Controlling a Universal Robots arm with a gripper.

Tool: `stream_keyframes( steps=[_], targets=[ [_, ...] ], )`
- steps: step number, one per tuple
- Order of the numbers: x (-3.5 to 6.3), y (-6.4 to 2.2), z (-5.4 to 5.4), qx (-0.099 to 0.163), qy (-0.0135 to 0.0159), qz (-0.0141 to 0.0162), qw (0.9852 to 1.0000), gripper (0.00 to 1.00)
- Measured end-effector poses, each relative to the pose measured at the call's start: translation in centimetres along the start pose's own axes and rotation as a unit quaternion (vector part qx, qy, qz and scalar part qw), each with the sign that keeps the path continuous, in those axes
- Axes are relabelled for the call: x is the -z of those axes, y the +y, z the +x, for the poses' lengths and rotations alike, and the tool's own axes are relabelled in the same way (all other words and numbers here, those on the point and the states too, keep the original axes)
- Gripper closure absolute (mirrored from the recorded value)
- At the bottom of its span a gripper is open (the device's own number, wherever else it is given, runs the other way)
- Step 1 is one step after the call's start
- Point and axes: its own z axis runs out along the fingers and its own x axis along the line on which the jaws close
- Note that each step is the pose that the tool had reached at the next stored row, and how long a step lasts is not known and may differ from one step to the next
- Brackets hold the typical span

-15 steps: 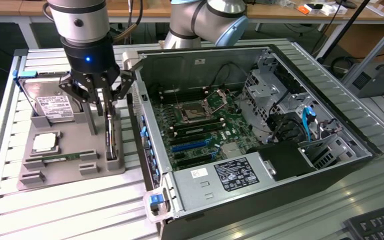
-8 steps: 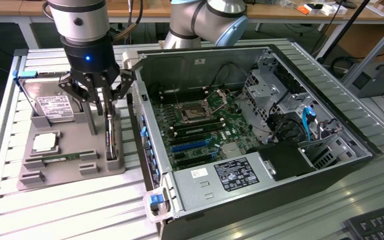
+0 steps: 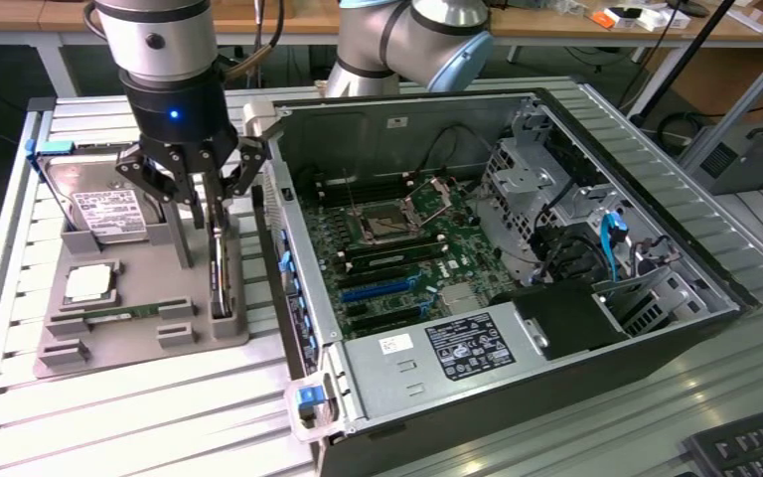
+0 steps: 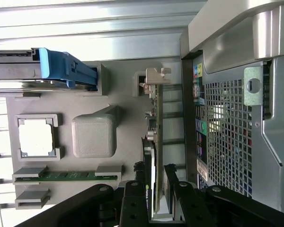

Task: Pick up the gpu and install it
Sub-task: 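Pick up the gpu and move the gpu toward the slot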

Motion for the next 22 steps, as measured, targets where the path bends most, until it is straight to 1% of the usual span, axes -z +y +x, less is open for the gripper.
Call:
stream_keyframes(
  steps=[22],
  targets=[
    [0.70, -0.04, -0.02, 0.000, 0.0000, 0.0000, 1.0000, 0.71]
  ],
)
